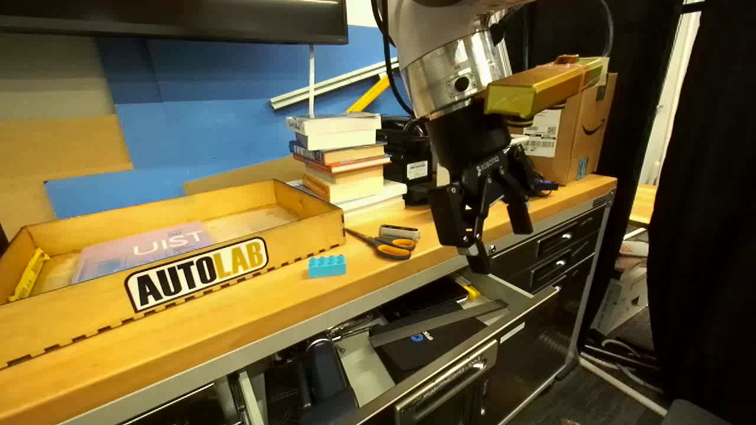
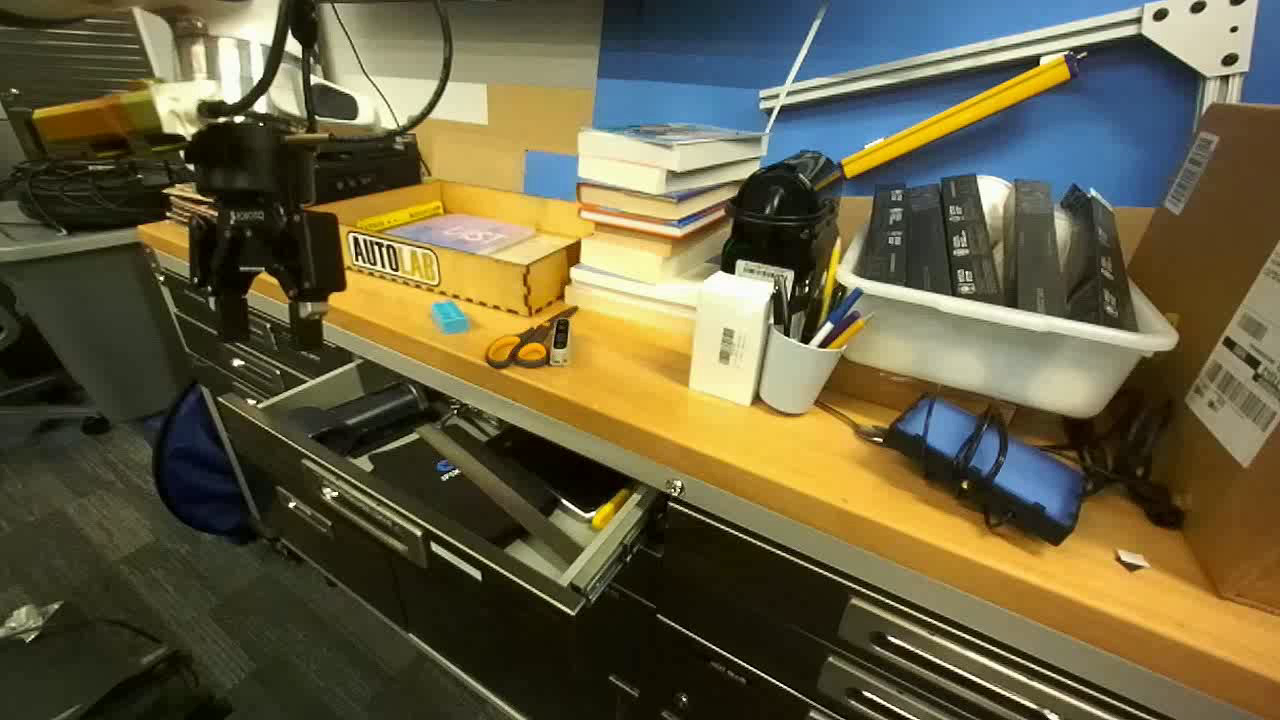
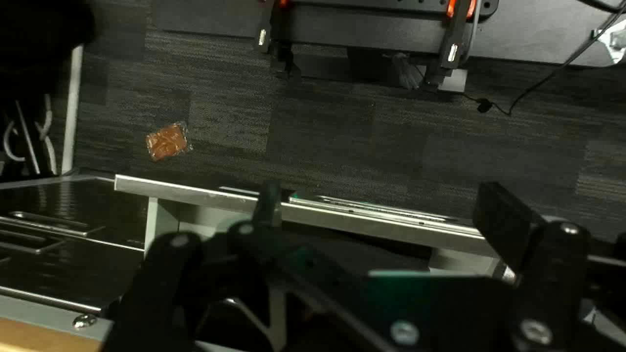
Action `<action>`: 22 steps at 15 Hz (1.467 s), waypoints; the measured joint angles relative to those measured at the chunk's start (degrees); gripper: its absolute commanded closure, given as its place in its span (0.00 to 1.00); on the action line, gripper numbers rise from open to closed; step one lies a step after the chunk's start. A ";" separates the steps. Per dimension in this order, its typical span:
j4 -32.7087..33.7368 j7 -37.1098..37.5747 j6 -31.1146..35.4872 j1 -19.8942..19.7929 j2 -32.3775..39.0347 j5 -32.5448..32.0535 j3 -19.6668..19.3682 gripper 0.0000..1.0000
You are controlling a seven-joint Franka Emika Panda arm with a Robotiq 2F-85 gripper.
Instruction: Put the blue block inside the open drawer
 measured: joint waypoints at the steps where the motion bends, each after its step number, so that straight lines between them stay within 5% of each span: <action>1: 0.18 0.00 0.00 0.00 -0.01 0.00 0.00 0.00; 7: 0.36 0.00 0.40 0.10 0.12 -0.13 -0.21 0.00; 10: 2.13 -0.02 6.79 0.10 2.79 -0.45 -1.12 0.00; 15: 11.89 -0.21 16.96 0.19 15.17 -0.46 -1.91 0.00; 22: 27.44 -0.31 19.71 1.74 32.03 0.64 -1.94 0.00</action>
